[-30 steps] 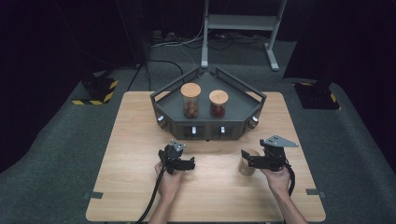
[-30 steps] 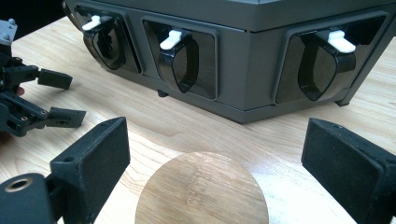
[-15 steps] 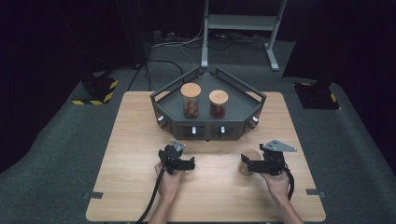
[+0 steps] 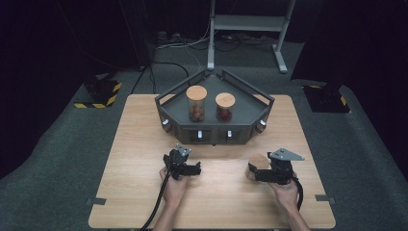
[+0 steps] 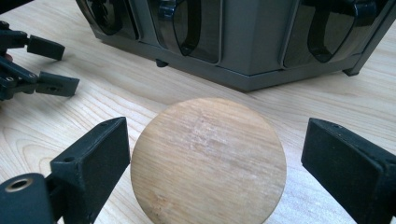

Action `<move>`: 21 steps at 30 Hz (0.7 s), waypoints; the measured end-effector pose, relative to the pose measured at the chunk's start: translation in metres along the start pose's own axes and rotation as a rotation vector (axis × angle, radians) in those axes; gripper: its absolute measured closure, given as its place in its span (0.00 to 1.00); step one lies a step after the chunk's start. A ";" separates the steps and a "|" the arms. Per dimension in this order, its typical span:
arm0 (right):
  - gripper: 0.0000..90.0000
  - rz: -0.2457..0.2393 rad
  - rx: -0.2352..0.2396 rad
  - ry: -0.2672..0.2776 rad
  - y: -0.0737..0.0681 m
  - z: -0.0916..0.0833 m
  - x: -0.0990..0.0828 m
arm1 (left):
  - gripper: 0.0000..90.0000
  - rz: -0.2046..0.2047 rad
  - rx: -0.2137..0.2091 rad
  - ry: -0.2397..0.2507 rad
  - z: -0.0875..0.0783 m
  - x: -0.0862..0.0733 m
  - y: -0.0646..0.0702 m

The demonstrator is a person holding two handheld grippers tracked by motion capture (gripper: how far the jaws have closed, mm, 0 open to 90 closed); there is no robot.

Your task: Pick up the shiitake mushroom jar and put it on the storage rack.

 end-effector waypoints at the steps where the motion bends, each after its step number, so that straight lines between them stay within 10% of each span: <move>1: 0.08 0.000 0.000 -0.003 0.000 0.000 -0.001 | 0.02 0.000 0.000 0.000 0.000 0.000 0.000; 21: 0.08 0.014 -0.004 -0.031 -0.002 0.007 -0.016 | 0.02 0.000 0.000 0.000 0.000 0.000 0.000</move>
Point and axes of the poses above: each handheld gripper's, and its own axes: z roughly forward along the jaws, x roughly out of its top, y roughly to its right, the point moved 5 cm from there along z, roughly forward along the jaws, and after that the axes turned 7 degrees about -y, right-handed, at the moved point
